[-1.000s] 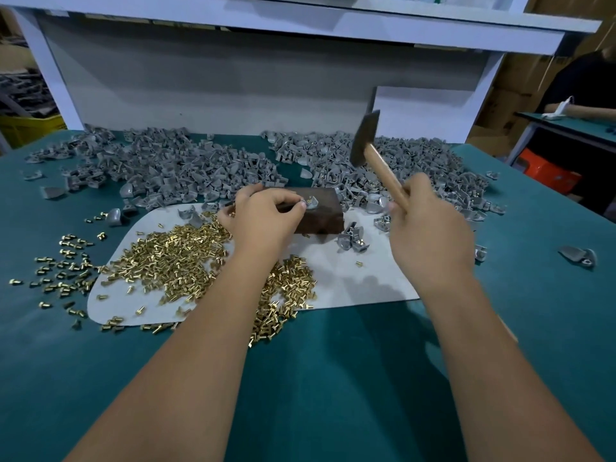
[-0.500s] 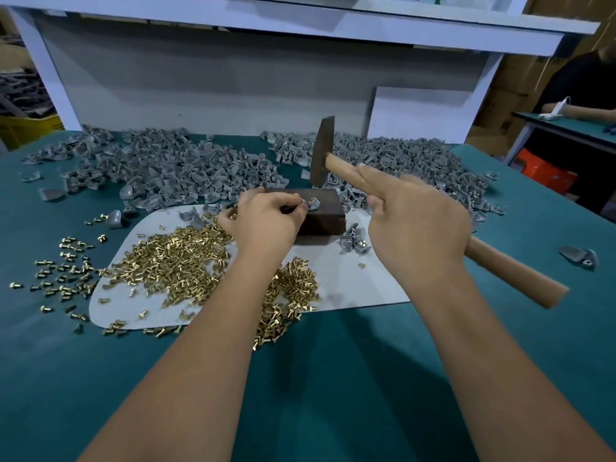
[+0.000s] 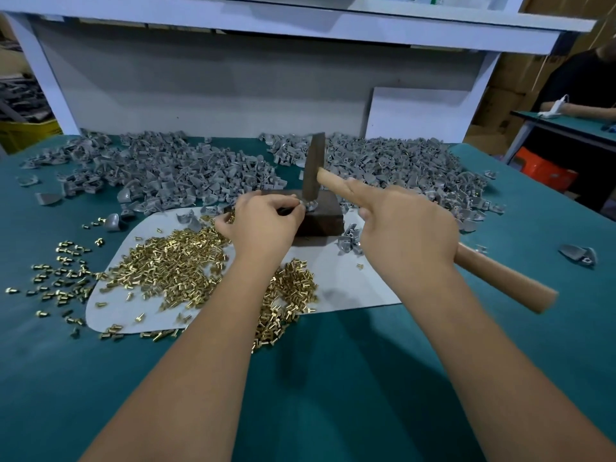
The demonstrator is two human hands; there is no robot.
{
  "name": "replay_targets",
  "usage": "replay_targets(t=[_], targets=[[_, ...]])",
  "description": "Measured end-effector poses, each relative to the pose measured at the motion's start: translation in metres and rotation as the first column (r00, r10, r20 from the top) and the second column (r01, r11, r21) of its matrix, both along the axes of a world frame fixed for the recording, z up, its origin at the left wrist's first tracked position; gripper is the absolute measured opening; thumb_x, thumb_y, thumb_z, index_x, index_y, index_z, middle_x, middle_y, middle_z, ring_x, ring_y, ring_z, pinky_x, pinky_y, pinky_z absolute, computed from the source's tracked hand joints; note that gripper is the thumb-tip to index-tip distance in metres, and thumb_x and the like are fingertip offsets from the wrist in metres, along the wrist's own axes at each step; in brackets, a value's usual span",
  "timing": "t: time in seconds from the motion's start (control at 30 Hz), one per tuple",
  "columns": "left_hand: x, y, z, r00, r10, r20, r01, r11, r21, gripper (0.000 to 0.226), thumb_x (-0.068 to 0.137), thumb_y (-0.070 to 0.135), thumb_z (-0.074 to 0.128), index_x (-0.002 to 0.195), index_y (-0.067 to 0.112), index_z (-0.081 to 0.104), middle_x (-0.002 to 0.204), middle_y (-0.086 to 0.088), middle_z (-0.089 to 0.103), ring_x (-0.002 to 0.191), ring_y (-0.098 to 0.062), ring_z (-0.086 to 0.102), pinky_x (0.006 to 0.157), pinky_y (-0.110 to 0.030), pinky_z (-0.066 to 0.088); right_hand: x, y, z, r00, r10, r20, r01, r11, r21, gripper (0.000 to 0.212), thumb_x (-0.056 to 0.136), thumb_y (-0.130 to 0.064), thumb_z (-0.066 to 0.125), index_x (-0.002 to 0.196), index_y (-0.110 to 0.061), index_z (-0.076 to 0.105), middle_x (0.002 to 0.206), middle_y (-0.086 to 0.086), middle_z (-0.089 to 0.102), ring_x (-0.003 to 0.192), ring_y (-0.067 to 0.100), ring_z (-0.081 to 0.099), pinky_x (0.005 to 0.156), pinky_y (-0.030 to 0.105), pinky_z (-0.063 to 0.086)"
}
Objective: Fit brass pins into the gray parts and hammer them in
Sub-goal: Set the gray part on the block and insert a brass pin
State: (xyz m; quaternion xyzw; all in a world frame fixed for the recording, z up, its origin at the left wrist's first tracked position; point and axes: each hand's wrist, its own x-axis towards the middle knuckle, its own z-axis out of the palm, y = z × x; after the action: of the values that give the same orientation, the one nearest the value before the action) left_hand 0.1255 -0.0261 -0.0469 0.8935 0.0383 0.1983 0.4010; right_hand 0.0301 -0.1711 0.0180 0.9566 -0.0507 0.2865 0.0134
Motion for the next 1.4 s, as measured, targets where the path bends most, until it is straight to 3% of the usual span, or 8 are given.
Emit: replay_targets(t=[0.2,0.37,0.53,0.7,0.9,1.1,1.27,1.4], targets=[[0.001,-0.002,-0.001,1.000,0.023,0.012,-0.023,0.999,0.037,0.014,0.085,0.051,0.069,0.093,0.043,0.076,0.120,0.016,0.068,0.132,-0.009,0.041,0.110,-0.054,0.018,0.000,0.000,0.012,0.964,-0.058,0.260,0.047,0.998,0.047,0.057,0.085,-0.018,0.066,0.130,-0.048,0.049,0.066,-0.006,0.041,0.043,0.015,0.026,0.046,0.016,0.013],[0.000,-0.001,0.001,1.000,0.004,-0.024,-0.005,0.999,-0.038,0.011,0.083,0.052,0.070,0.088,0.045,0.075,0.124,0.018,0.065,0.131,-0.008,0.040,0.109,-0.053,0.018,-0.007,0.003,-0.007,0.998,0.040,0.047,-0.039,0.999,-0.022,0.062,0.094,-0.022,0.053,0.138,-0.058,0.027,0.081,-0.007,0.054,0.058,0.019,0.037,0.045,0.025,0.015],[0.000,0.000,-0.002,1.000,-0.004,0.010,0.004,1.000,0.018,0.017,0.086,0.054,0.067,0.096,0.044,0.075,0.118,0.019,0.067,0.130,-0.010,0.042,0.108,-0.055,0.020,-0.002,0.004,0.008,0.953,-0.028,0.301,0.017,0.999,0.039,0.057,0.082,-0.017,0.069,0.130,-0.044,0.052,0.067,-0.006,0.040,0.045,0.016,0.030,0.045,0.016,0.011],[-0.001,0.001,-0.002,1.000,0.000,-0.015,0.000,1.000,-0.012,0.016,0.084,0.055,0.067,0.095,0.046,0.075,0.125,0.019,0.064,0.133,-0.008,0.041,0.107,-0.052,0.018,-0.004,0.004,-0.008,1.000,0.021,0.004,-0.021,1.000,0.010,0.059,0.094,-0.019,0.052,0.138,-0.053,0.032,0.083,-0.005,0.052,0.059,0.020,0.039,0.050,0.027,0.025],[0.002,0.000,-0.002,0.999,0.035,-0.019,-0.035,0.999,-0.001,0.013,0.084,0.054,0.069,0.090,0.045,0.076,0.121,0.019,0.067,0.131,-0.007,0.043,0.109,-0.050,0.017,0.002,0.001,0.002,0.975,-0.026,0.222,0.009,0.997,0.079,0.060,0.087,-0.017,0.062,0.132,-0.052,0.043,0.071,-0.007,0.041,0.047,0.017,0.031,0.044,0.018,0.014],[-0.002,0.000,-0.002,0.999,-0.026,-0.025,0.024,0.998,-0.062,0.009,0.084,0.054,0.069,0.089,0.048,0.073,0.119,0.023,0.065,0.130,-0.008,0.041,0.107,-0.053,0.017,-0.001,-0.005,-0.014,1.000,0.002,0.010,-0.003,0.999,0.039,0.052,0.094,-0.025,0.050,0.135,-0.054,0.036,0.082,-0.006,0.050,0.060,0.022,0.042,0.049,0.028,0.024],[-0.004,0.001,0.001,0.998,-0.043,-0.054,0.039,0.997,-0.067,0.012,0.084,0.053,0.068,0.093,0.047,0.072,0.127,0.017,0.062,0.132,-0.010,0.038,0.109,-0.051,0.016,0.019,-0.019,-0.001,0.997,-0.017,0.078,-0.004,0.968,0.252,0.043,0.098,-0.030,0.046,0.135,-0.050,0.040,0.085,-0.003,0.044,0.066,0.021,0.042,0.054,0.030,0.031],[-0.007,0.003,0.007,0.995,-0.068,-0.073,0.063,0.995,-0.071,0.014,0.086,0.049,0.066,0.073,0.047,0.063,0.125,0.019,0.061,0.133,-0.012,0.037,0.110,-0.053,0.012,0.033,-0.026,-0.013,0.996,-0.093,0.009,0.082,0.914,0.397,0.038,0.097,-0.024,0.046,0.133,-0.038,0.046,0.098,0.007,0.056,0.071,0.025,0.044,0.060,0.031,0.032]])
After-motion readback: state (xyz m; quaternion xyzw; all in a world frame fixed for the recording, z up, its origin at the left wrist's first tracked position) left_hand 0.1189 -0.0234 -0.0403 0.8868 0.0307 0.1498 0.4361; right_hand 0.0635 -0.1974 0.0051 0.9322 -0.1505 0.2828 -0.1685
